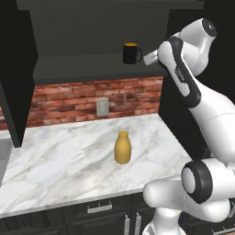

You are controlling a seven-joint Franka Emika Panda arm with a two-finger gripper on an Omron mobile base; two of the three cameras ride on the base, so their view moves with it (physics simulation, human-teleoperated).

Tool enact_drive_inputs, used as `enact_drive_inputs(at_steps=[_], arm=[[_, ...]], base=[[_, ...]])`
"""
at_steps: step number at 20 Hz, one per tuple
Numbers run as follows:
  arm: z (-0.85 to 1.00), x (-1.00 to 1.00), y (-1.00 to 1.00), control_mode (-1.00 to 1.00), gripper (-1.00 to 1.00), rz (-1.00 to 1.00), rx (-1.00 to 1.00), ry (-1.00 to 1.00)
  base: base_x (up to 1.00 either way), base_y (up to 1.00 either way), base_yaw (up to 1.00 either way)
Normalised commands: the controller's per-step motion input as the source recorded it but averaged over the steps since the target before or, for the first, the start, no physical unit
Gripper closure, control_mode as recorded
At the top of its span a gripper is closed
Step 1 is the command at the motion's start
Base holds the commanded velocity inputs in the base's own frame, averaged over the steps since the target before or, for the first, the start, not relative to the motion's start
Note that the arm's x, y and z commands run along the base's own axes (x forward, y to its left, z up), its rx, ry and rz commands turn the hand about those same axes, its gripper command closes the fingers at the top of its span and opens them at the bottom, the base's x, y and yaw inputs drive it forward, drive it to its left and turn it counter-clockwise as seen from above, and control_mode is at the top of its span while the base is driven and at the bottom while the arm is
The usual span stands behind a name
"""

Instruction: There is a tray on the dining counter. Grab the cup, mug, and pitcher and place them on the tray. The pitcher may be placed next to the tray if it cannot fit the tray.

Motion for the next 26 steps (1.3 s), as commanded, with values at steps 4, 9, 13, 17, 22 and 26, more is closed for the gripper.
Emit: enact_drive_inputs(at_steps=[4,9,13,17,22,26], arm=[[0.0,0.28,0.0,-1.0,-1.0,0.0,0.0,0.0],[0.0,0.32,0.0,-1.0,-1.0,0.0,0.02,0.0],[0.0,0.36,0.0,-1.0,-1.0,0.0,0.02,0.0],[0.0,0.24,0.0,-1.0,-1.0,0.0,0.01,0.0],[0.0,0.23,0.0,-1.0,-1.0,0.0,0.0,0.0],[0.01,0.23,0.0,-1.0,-1.0,0.0,0.0,0.0]], base=[[0.0,0.0,0.0],[0.0,0.0,0.0],[0.0,0.0,0.0],[0.0,0.0,0.0],[0.0,0.0,0.0],[0.0,0.0,0.0]])
